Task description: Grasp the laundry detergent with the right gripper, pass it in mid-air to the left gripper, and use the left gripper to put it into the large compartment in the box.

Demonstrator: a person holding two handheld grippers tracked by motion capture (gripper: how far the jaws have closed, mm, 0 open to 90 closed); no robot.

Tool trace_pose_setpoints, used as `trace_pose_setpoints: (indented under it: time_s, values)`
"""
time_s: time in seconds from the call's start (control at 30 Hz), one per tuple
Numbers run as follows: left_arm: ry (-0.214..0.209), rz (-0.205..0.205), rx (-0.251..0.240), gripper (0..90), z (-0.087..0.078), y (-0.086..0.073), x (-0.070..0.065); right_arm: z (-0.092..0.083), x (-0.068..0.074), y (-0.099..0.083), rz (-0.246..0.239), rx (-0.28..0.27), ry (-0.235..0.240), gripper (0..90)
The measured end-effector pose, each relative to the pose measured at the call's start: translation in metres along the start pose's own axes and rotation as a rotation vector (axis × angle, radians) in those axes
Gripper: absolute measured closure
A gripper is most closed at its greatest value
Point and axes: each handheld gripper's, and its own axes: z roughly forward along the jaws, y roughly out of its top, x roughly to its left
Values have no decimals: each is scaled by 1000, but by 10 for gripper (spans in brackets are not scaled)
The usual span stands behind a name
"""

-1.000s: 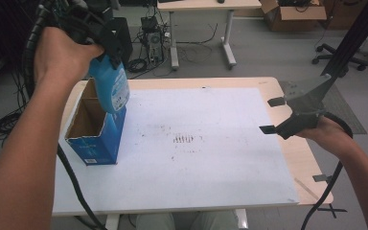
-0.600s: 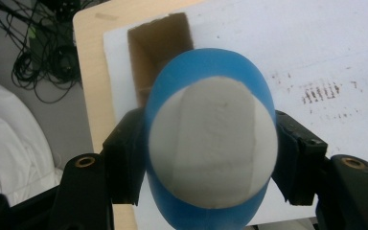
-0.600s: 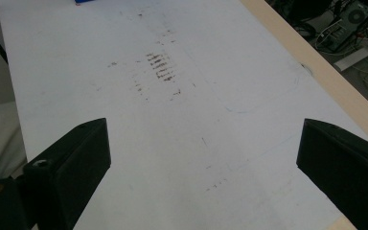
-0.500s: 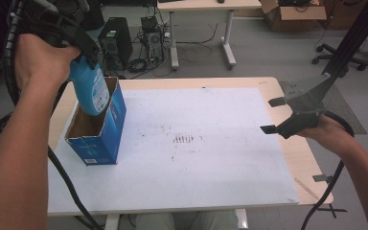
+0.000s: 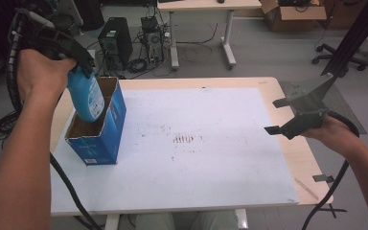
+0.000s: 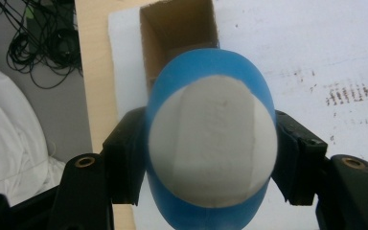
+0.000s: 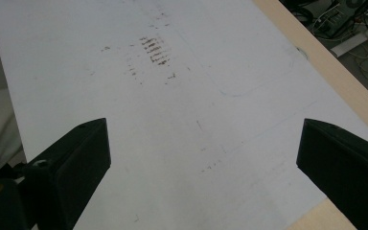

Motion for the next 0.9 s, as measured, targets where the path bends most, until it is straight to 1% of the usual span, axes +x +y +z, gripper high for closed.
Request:
trace_pose_setpoints:
  time_s: [0.2, 0.3, 0.4, 0.53, 0.67, 0.9]
  values:
    - [-7, -7, 10, 382, 16, -2, 4, 0, -1, -4, 4, 9, -1, 41]
    - [-4, -10, 11, 383, 23, -4, 6, 0, -2, -5, 7, 9, -2, 41]
    - [1, -7, 18, 382, 31, -5, 7, 1, -2, -7, 12, 14, -1, 41]
    - [-4, -8, 23, 383, 41, -8, 9, 2, -2, -8, 14, 20, -2, 42]
    - [-4, 4, 29, 382, 51, -10, 8, 3, -3, -9, 16, 24, -3, 42]
    - [-11, 12, 40, 382, 68, -15, 7, 5, -2, -10, 21, 28, -3, 42]
